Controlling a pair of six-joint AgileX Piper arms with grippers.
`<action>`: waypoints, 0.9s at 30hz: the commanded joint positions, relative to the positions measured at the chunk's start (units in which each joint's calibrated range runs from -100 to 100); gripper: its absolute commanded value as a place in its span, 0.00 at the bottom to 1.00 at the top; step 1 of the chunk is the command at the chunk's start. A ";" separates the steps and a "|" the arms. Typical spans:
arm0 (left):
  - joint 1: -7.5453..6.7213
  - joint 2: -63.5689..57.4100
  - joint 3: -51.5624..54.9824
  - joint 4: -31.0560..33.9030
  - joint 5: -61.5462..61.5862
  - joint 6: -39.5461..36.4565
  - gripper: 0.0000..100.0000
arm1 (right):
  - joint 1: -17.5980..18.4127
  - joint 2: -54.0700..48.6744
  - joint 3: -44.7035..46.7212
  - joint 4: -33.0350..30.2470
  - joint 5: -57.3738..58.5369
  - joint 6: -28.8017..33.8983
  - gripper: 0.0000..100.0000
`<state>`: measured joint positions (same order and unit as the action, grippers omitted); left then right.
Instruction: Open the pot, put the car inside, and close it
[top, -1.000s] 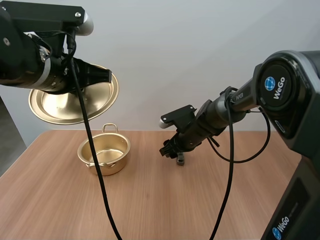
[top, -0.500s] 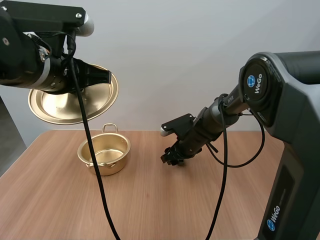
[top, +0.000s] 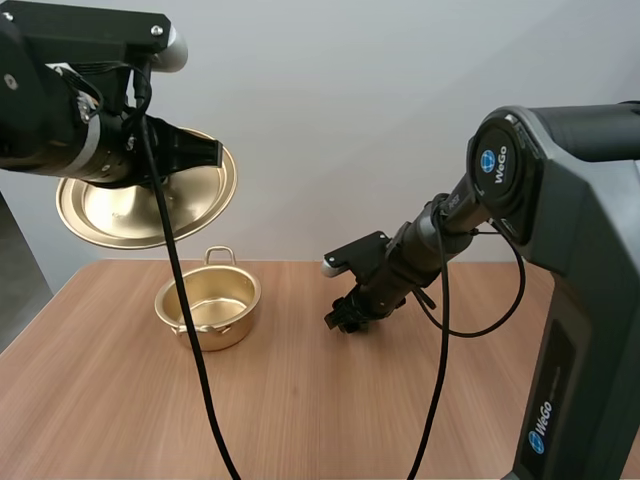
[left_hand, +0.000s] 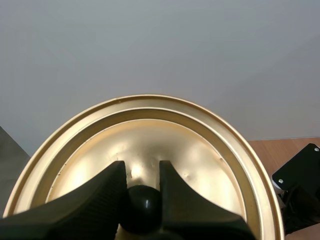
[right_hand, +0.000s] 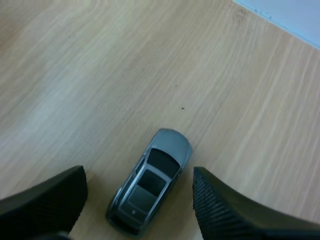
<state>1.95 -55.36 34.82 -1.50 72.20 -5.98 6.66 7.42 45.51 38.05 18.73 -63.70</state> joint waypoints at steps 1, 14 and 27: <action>0.04 -0.01 -0.07 0.02 0.24 0.07 0.00 | 0.04 0.97 0.06 -0.20 0.19 -0.05 1.00; 0.04 -0.06 -0.07 0.02 1.93 1.26 0.00 | -0.03 0.97 0.06 -0.63 0.28 0.68 0.00; 0.04 -12.35 -0.07 -1.44 15.44 3.75 0.00 | 0.63 -10.31 -7.49 -1.13 18.14 -0.41 0.00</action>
<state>1.95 -65.02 34.82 -2.95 86.26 -2.49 7.00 -2.00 39.62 36.69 26.82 -64.22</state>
